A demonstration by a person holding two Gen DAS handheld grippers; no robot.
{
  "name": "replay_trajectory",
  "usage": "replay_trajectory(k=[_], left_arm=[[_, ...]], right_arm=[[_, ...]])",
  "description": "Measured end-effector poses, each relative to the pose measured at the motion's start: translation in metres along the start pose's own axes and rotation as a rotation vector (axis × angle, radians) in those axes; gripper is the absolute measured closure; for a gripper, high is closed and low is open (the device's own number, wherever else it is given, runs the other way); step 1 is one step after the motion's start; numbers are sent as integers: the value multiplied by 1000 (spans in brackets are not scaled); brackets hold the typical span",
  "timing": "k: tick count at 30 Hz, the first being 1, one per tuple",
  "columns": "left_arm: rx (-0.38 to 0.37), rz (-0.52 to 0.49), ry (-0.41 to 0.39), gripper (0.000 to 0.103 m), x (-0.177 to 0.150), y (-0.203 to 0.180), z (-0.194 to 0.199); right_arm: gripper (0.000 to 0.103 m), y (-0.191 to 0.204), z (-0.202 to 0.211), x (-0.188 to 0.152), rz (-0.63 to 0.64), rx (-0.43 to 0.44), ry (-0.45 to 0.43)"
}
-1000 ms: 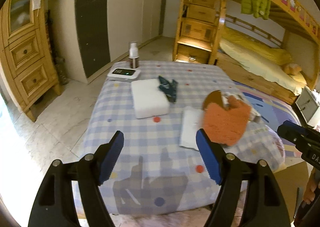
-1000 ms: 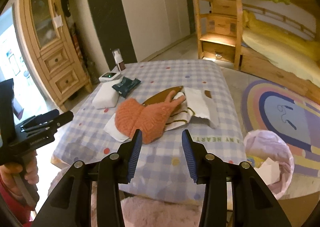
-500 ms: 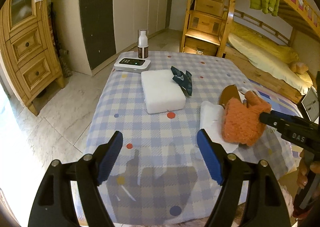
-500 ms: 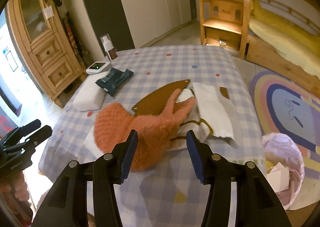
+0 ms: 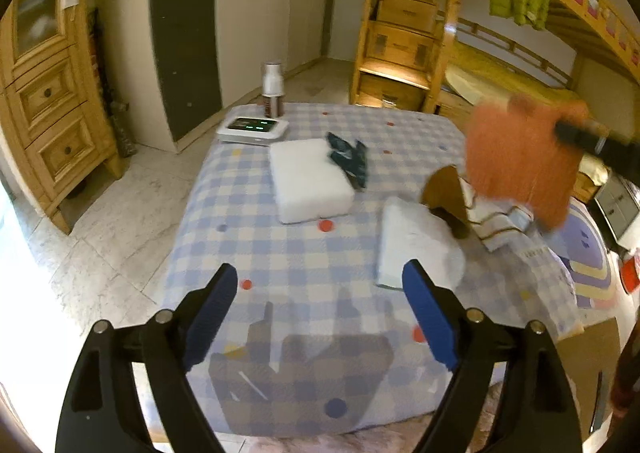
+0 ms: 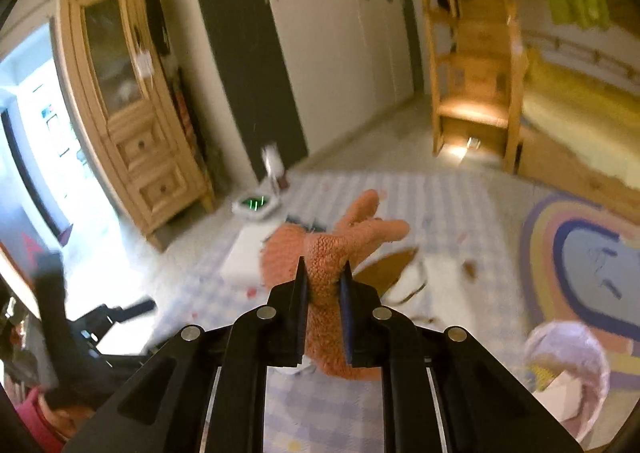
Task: Collect trash
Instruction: 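Grasp the white tissue with the left tool while the right tool holds the glove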
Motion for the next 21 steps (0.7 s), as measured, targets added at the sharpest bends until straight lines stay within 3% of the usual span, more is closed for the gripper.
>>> replay_trajectory(k=[5, 8, 17, 21], left_arm=[[-44, -40, 47, 21, -6, -22, -20], [-57, -55, 75, 28, -9, -31, -32], [-65, -67, 171, 51, -11, -39, -75], [-82, -63, 192, 53, -11, -39, -87]], right_arm=[[89, -23, 33, -5, 38, -137, -59], [89, -36, 39, -18, 43, -174, -48], [89, -77, 35, -43, -45, -197, 9], [88, -88, 35, -52, -68, -201, 27]])
Point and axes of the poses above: each gripper's, at about its wrist camera, not at the fingertips, and z roughly against the way its jaws point, y to its left, x to its top, the point moved 8 cm from there along -z, roughly the way its jaws point, and after that the axes turned 12 degrees about -x, right-handed, at the moved point
